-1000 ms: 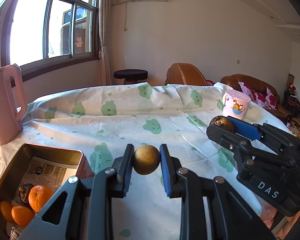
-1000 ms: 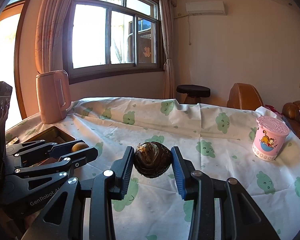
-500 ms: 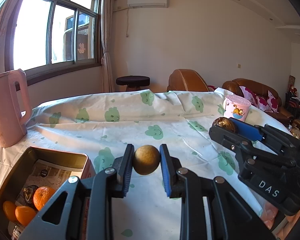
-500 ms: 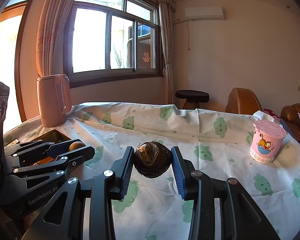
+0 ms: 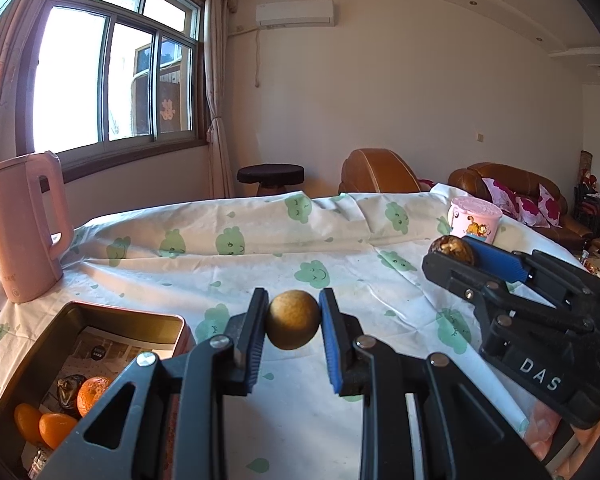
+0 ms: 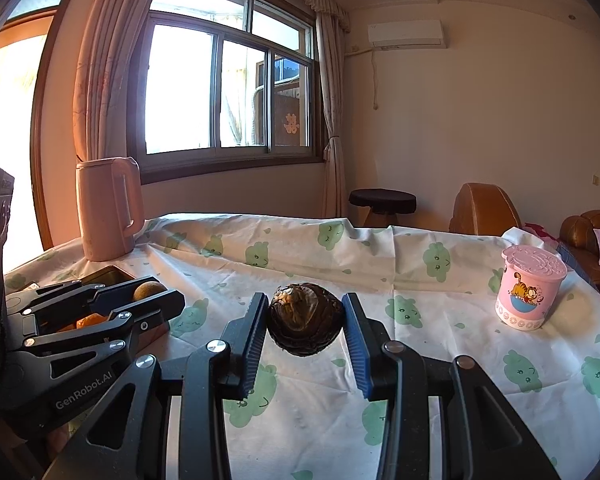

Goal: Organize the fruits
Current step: 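Carry the yellow-brown fruit in the left gripper while the right gripper carries the dark fruit to the tin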

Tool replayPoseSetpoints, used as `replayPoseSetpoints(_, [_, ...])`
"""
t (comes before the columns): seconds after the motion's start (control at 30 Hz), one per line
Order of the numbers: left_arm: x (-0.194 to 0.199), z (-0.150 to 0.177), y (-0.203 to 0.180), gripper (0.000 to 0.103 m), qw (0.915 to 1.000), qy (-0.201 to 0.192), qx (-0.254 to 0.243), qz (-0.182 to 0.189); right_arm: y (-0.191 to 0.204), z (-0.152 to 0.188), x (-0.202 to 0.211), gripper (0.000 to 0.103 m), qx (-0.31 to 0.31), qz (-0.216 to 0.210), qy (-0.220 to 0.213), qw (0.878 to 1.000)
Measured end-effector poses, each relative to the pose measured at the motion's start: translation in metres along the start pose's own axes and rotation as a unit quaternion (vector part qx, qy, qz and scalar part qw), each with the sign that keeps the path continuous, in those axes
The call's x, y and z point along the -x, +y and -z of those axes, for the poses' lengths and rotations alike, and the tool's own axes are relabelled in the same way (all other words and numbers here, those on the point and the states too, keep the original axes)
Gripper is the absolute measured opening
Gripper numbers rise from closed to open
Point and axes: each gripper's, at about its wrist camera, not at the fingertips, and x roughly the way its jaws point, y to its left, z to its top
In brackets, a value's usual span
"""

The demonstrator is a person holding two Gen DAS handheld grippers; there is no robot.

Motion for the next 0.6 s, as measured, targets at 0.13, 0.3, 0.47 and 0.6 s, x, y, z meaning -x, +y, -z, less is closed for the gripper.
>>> replayPoseSetpoints(0.13, [0.003,0.000,-0.002,0.027,1.0000,-0.007,-0.006,-0.004,0.001,0.001,0.006,0.040,-0.001,0.003,-0.012,1.000])
replayPoseSetpoints(0.3, [0.007,0.001,-0.002,0.027,0.9998,-0.015,-0.009,-0.008,0.002,0.001,0.011,0.040,0.001,0.004,-0.021,1.000])
replayPoseSetpoints(0.47, [0.011,0.002,-0.002,0.027,0.9996,-0.023,-0.009,-0.011,0.004,0.001,0.014,0.040,0.003,0.005,-0.025,1.000])
replayPoseSetpoints(0.6, [0.013,0.003,-0.003,0.027,0.9995,-0.026,-0.011,-0.011,0.005,0.002,0.015,0.040,0.004,0.004,-0.026,1.000])
